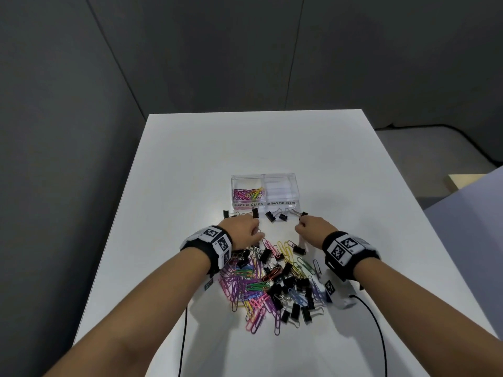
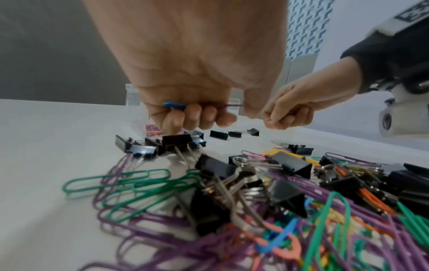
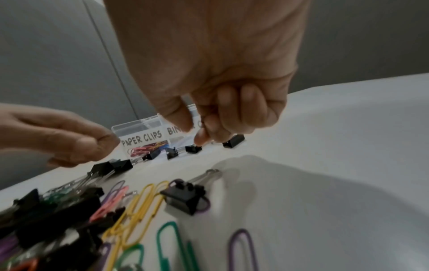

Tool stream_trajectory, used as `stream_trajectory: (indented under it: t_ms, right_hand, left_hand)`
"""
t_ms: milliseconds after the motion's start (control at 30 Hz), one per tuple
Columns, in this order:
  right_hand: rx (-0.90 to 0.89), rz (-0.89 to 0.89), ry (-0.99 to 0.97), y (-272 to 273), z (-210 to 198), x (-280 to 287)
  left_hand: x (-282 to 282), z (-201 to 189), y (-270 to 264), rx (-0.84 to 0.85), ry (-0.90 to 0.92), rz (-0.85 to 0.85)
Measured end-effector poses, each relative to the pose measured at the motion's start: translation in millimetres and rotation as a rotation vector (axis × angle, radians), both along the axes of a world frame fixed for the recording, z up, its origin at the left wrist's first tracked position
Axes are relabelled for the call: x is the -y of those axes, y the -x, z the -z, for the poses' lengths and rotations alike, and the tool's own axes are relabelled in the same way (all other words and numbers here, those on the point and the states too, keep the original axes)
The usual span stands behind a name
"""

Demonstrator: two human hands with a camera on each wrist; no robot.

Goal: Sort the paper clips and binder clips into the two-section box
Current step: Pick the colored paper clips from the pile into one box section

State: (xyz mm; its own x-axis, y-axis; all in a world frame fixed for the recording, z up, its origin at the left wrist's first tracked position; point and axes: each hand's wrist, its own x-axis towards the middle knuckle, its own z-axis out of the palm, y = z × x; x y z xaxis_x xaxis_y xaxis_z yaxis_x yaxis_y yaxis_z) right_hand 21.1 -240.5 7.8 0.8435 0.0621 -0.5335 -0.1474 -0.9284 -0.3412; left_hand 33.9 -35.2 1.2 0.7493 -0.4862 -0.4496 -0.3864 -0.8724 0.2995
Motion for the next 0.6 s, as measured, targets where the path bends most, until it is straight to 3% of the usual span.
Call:
stream_trajectory:
  t_ms: [167,300,433,600]
  right_hand:
    - [-0.076,-0.296,0.166,10.3,-7.4,5.3]
    - [-0.12,-0.43,0.218,12.9,-9.1,7.5]
    - [-0.081,-0.482,0.255,15.3,-4.9,5.7]
    - [-0.022,-0.416,0.211,14.3,-2.3,9.0]
  left_hand:
    - [-16.0,-0.8,-7.0,-0.027,-0.047,-0.056]
    - [-24.6,-8.2,-3.4,-0.052,-0.055,-0.038]
    - [-24.0,-9.0,4.5,0.001,-0.134,0.086]
    - [-13.8,-4.4,8.0,0.048,-0.199,0.155]
